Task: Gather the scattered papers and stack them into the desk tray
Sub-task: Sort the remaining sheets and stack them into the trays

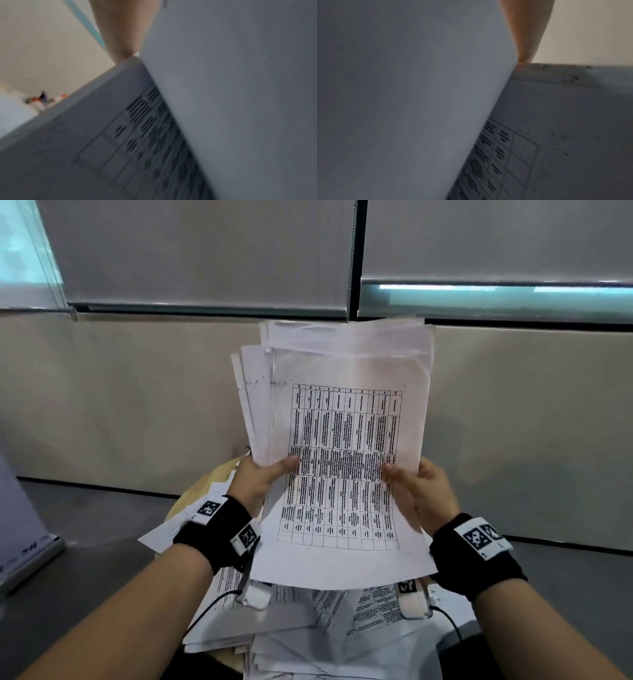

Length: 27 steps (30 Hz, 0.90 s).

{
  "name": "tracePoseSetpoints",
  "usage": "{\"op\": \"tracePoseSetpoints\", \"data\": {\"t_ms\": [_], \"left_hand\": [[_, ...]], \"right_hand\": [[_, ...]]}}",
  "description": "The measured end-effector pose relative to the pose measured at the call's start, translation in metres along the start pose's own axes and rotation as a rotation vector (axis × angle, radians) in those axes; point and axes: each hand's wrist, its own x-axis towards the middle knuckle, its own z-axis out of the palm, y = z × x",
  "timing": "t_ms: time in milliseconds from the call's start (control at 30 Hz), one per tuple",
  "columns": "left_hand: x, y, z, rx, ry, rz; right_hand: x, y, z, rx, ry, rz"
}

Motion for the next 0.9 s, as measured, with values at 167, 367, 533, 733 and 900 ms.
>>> {"op": "tracePoseSetpoints", "data": {"t_ms": [167,367,533,733,900], "left_hand": [[0.005,0.002,-0.011,-0.001,-0.173,-0.222],[-0.005,-0.013,-0.009,0.222,-0.252,-0.312],[-0.013,-0.023,-0.001,0.132,-0.069,-0.142],[-0.008,-0.012,0.013,-0.056,0.074,0.012],[-0.005,-0.019,0.011,-0.007,0.102,0.106]], "right_hand": [[0.000,-0.001,-0.017,0.085,-0.064,0.040],[-0.008,0.011,-0.041,-0.151,0.086,0.033],[-0.013,0.019,-0.044,-0.153,0.116,0.026],[-0.012,0.017,-0.032,-0.107,0.065,-0.041],[-0.011,0.025,-0.031,-0.098,0.062,0.002]]}}
